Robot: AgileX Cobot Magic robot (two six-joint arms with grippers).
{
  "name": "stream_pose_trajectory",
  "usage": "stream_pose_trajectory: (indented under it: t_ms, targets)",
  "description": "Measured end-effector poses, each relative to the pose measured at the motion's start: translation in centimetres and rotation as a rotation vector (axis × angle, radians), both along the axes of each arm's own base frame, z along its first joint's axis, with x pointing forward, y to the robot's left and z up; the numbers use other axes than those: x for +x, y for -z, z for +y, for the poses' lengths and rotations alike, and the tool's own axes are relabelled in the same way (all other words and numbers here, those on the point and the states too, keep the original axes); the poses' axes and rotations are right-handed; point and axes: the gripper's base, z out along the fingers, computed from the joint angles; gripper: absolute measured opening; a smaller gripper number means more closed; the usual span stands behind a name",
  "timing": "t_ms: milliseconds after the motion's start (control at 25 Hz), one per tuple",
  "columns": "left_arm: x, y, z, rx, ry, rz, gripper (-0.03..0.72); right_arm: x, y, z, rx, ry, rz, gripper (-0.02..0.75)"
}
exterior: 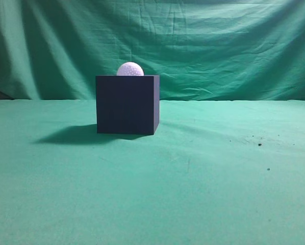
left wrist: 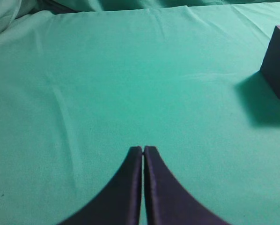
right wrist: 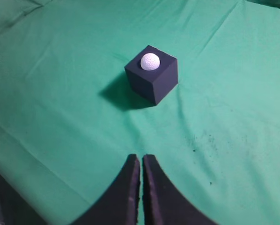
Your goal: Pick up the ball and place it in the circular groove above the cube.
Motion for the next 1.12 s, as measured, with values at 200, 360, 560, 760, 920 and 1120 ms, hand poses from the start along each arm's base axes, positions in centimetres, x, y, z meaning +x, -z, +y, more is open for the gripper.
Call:
stream_pose_trajectory:
  t_ms: [200,360,560,760,920,1120]
  targets:
    - [0.0,0.0,0.0,0.000,0.000,0.000,0.000,1.2,2.3,0.4,-0.050,-0.011,-0.111,0.000]
    - [0.0,0.0,0.0,0.000,0.000,0.000,0.000,1.5,5.8,-0.6,-0.043,0.079,-0.201,0.000]
    - [0.0,0.0,0.0,0.000,0.000,0.000,0.000,1.1,10.4,-2.6,0.013,0.275,-0.350,0.000]
    - [0.0,0.0,0.0,0.000,0.000,0.000,0.000,0.1,15.0,-4.2,0.026,0.456,-0.445,0.000]
    - [0.0,0.0,0.0,0.000,0.000,0.000,0.000,-0.4,18.2,-4.8,0.021,0.538,-0.458,0.000]
    - [0.0,0.0,0.0,0.000,0.000,0.000,0.000,-0.3,21.4,-4.9,0.017,0.580,-0.389,0.000]
